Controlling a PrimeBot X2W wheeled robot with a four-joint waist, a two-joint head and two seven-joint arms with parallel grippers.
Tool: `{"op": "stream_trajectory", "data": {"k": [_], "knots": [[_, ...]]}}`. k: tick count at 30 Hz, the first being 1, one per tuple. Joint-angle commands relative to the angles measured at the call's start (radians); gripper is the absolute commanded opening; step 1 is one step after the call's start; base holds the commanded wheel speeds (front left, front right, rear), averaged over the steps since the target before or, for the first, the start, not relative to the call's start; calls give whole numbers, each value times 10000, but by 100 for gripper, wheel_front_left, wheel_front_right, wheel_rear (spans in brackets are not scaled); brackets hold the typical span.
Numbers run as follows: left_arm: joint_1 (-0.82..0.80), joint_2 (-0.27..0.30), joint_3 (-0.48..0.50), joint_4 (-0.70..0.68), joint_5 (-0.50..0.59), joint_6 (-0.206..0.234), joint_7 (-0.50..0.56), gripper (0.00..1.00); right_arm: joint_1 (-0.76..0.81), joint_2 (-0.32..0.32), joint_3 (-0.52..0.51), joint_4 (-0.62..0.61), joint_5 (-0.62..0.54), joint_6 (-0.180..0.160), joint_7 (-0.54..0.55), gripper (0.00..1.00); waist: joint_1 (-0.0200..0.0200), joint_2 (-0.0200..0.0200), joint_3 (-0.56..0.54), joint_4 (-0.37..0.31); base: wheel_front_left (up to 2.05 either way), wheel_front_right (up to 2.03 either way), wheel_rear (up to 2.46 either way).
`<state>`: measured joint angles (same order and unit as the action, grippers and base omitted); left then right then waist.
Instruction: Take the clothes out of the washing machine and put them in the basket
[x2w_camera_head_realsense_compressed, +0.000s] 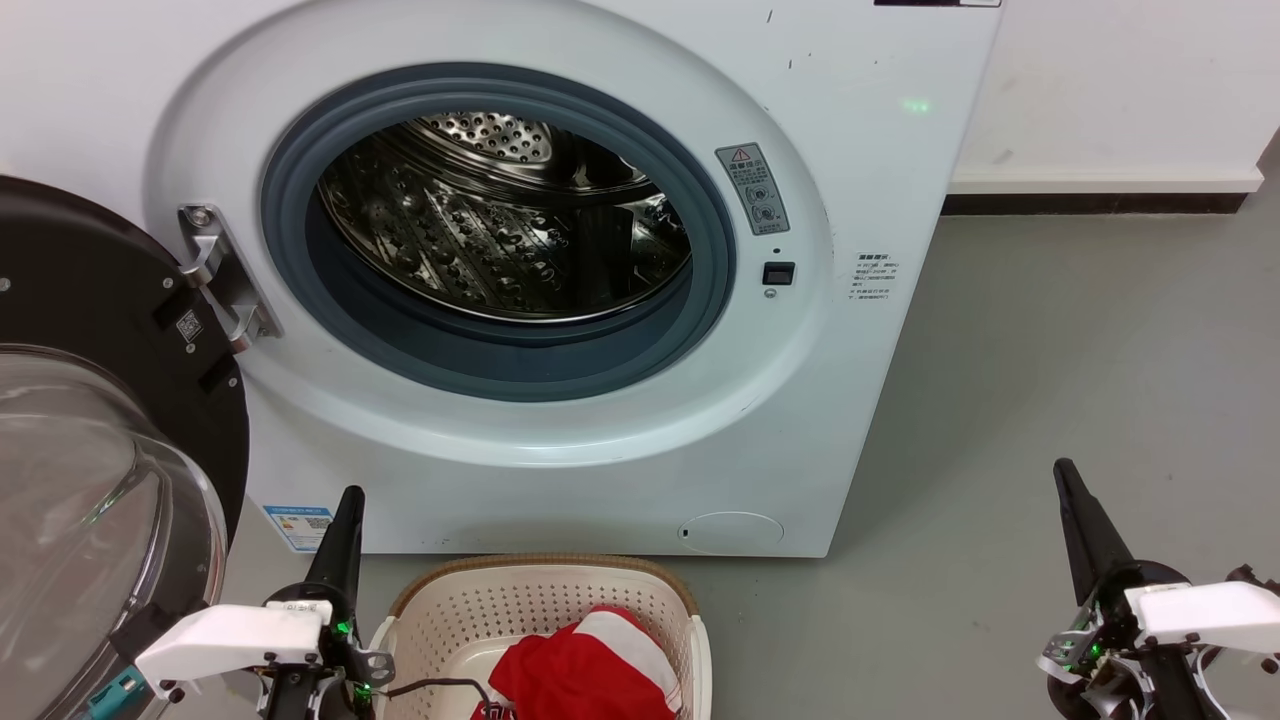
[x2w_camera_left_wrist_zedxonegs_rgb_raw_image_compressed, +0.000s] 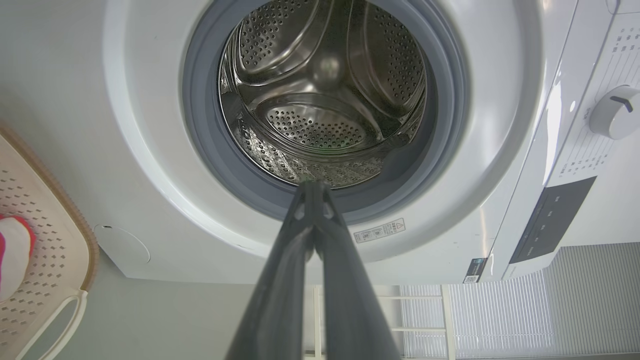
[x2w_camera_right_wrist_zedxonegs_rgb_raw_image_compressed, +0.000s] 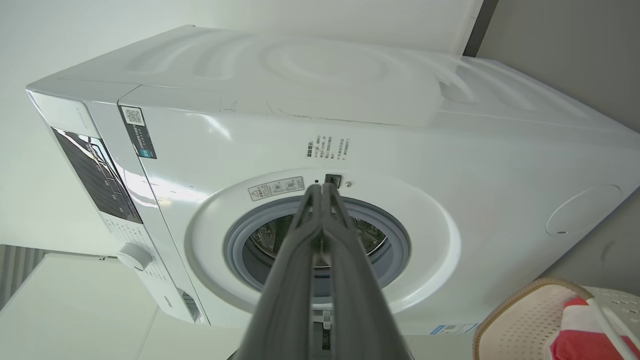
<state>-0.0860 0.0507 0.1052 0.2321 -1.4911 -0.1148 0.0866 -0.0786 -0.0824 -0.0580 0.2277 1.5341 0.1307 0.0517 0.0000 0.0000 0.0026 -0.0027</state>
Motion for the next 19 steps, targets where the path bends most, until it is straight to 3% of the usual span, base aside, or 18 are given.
{"op": "stream_trajectory", "data": {"k": [1, 19], "knots": [[-139, -7, 44, 20, -182, -64, 64, 0, -175, 10, -38, 18, 172, 1, 43, 0, 0, 0, 0, 2, 0, 0, 0], [-272, -11, 116, 148, -1223, -184, 312, 0, -333, 60, -194, 170, 1107, 0, 352, 0, 0, 0, 6, 27, 0, 0, 0]]}}
